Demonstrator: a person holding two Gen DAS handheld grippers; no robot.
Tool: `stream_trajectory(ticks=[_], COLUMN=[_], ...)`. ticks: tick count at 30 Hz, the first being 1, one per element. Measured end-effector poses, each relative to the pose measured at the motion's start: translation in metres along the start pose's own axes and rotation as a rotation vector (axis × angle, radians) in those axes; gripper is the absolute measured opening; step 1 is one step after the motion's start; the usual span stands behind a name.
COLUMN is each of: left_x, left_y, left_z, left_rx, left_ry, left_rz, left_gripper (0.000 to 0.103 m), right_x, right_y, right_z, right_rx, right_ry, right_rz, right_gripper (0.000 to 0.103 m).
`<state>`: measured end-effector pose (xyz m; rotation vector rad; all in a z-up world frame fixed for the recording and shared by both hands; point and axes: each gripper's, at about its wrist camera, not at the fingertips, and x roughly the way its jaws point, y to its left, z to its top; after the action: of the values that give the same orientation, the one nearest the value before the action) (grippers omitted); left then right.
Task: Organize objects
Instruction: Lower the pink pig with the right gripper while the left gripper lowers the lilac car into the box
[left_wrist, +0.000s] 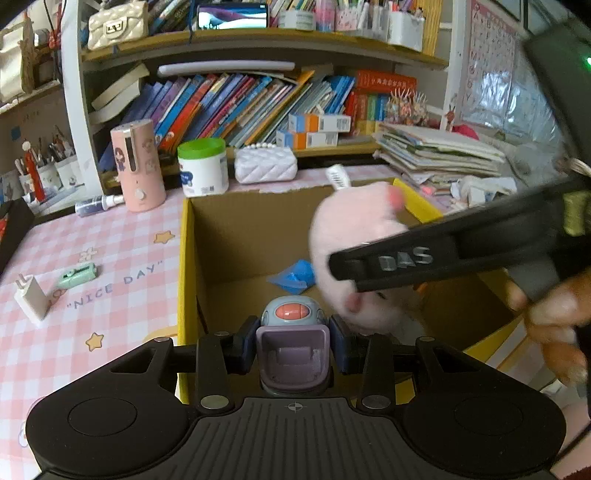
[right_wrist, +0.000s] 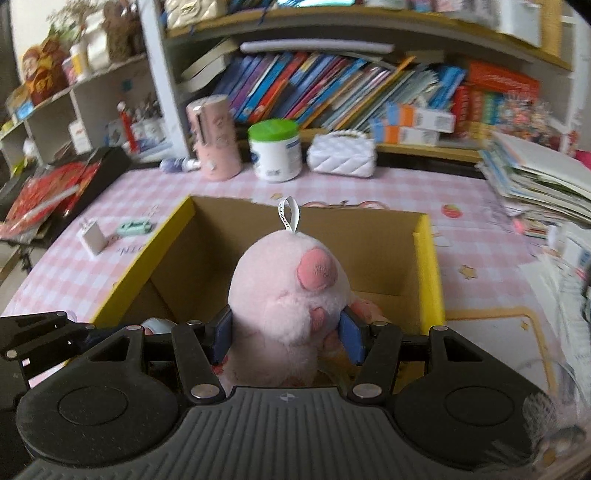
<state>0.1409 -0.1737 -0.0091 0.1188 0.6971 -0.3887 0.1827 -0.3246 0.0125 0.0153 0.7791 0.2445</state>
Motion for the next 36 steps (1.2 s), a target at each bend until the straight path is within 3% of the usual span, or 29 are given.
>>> stream_trajectory(ticks=[9,21,25,29,31,36], left_x=[0.008,0.007,0.003,-0.003,-0.006,-0.021], left_y=[-0.004,-0.009,-0.011,-0.012,-0.012,-0.008], left_z=[0.0,0.0,0.001,0.001,0.001,0.001], left_rx=[0.018,0.038,0.048,0.05,0.051,0.037], left_ry=[0.018,0.004,-0.018,-0.042,-0.057,-0.104], left_rz=[0.032,0.055,0.064,0.08,0.09,0.104], left_gripper=[0.038,0.042,0.048,0.063,0.07,0.078], right_x=[0.046,0.071,0.072,0.068,0.064,0.044], right_y=[0.011,0.022,0.024,0.023,0.024,0.02], right_z=[0.013,0.025,0.027,0.028,0.028,0.028], right_rx=[-0.093,-0.178,-0.173,-0.16,-0.147,-0.096], right_ry=[0.119,0.187,0.183,0.169,0.158,0.082], right_rz=[0.041,0.063,0.077,0.086,0.083,0.073], right_gripper=[0.056,0.059,0.062,0.064,0.072,0.075])
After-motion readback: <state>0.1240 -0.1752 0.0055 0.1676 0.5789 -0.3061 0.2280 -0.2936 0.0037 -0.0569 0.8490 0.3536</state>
